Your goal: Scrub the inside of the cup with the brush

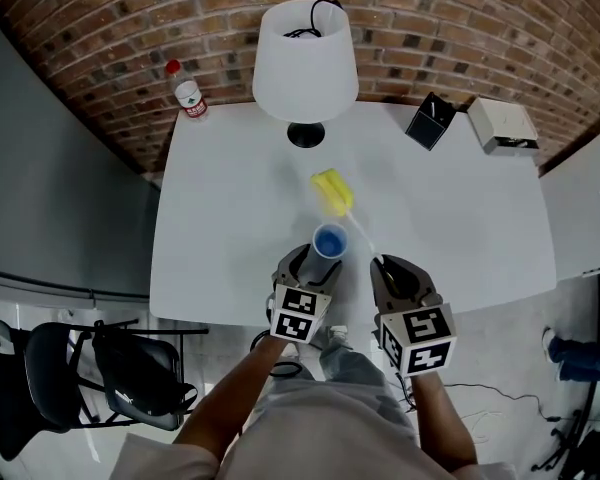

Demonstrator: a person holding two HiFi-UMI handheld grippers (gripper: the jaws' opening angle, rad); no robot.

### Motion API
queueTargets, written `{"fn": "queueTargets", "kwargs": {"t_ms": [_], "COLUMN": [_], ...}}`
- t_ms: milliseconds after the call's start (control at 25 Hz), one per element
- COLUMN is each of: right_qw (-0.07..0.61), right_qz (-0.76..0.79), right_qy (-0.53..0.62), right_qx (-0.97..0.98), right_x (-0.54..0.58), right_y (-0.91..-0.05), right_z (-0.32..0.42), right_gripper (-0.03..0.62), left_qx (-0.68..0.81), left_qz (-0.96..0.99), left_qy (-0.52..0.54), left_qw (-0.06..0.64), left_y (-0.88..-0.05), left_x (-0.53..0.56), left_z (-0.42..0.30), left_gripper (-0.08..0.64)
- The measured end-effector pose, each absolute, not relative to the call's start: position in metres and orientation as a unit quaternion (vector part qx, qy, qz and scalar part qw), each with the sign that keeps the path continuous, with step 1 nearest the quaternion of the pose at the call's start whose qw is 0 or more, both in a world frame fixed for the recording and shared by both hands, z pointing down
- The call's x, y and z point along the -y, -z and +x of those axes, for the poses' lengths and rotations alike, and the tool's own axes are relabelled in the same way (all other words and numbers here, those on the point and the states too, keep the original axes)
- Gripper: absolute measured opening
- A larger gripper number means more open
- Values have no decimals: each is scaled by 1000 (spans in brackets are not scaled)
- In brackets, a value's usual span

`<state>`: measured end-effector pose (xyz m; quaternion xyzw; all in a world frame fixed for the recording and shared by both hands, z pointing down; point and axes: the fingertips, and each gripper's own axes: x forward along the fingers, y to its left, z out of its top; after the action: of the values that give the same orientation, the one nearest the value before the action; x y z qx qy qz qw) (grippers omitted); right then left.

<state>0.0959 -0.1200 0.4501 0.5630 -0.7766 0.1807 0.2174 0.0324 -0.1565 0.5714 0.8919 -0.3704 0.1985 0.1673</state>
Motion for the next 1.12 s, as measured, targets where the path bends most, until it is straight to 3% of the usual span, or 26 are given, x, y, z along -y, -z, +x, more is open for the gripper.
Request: {"fn": "queueTargets", "kwargs": {"t_ms": [1120], "right_qw": [240], "right_qz": [501], "right_qy": [-185], "right_qx": [811], "right_x": [141], "right_y": [-476], "right_z": [114], "right_gripper": [34], "left_qx": [398], "left_qz": [876], "left_qy": [-236], "left_qw": [133], "left_y": [-597], "left_x": [186], "left_z": [52], "left_gripper": [319]}}
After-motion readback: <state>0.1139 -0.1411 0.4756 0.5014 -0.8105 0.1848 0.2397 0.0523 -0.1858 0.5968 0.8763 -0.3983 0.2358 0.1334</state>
